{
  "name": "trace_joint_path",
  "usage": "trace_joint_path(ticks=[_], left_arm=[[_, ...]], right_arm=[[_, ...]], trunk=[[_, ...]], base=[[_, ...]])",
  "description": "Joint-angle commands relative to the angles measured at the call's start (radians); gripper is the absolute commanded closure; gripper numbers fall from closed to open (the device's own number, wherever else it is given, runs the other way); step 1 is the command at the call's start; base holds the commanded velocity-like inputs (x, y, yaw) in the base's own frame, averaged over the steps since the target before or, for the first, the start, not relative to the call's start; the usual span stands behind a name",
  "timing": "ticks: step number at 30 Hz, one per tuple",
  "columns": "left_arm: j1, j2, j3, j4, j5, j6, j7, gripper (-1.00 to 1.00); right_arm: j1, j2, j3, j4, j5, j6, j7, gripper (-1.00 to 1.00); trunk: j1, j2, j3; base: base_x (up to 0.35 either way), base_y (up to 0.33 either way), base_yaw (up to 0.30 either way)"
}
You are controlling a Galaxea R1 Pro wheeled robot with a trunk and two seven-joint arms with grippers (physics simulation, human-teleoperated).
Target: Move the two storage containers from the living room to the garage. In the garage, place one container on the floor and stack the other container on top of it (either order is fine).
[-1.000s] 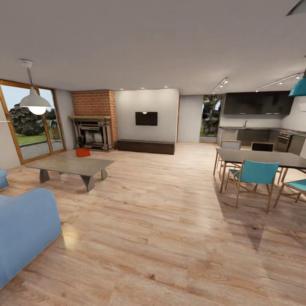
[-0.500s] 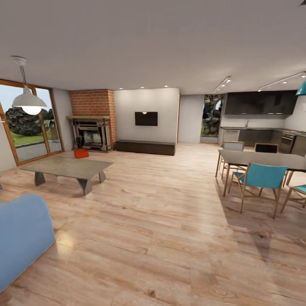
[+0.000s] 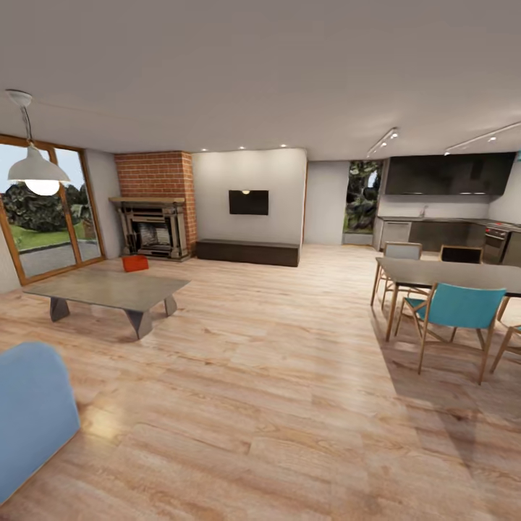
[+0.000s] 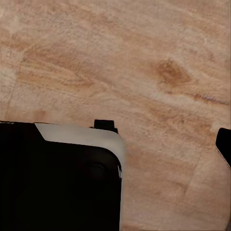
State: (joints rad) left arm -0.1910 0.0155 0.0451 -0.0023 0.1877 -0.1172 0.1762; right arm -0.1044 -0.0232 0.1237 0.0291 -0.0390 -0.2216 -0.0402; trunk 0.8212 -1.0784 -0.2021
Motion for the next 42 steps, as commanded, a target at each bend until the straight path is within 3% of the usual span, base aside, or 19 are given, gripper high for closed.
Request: trace_joint_path(ticks=[1, 42], left_arm=[[-0.001, 0.000, 0.004, 0.001, 0.004, -0.004, 0.000, -1.00], [-0.001, 0.000, 0.004, 0.001, 0.004, -0.004, 0.000, -1.00]], right_arm=[[-0.001, 0.000, 0.008, 0.003, -0.004, -0.005, -0.003, -1.00], [-0.001, 0.000, 0.008, 0.003, -0.004, -0.005, -0.003, -1.00]], trunk=[[0.001, -0.001, -0.001], [0.001, -0.001, -0.001]], base=[[0.326, 0.000, 0.000], [0.326, 0.000, 0.000]])
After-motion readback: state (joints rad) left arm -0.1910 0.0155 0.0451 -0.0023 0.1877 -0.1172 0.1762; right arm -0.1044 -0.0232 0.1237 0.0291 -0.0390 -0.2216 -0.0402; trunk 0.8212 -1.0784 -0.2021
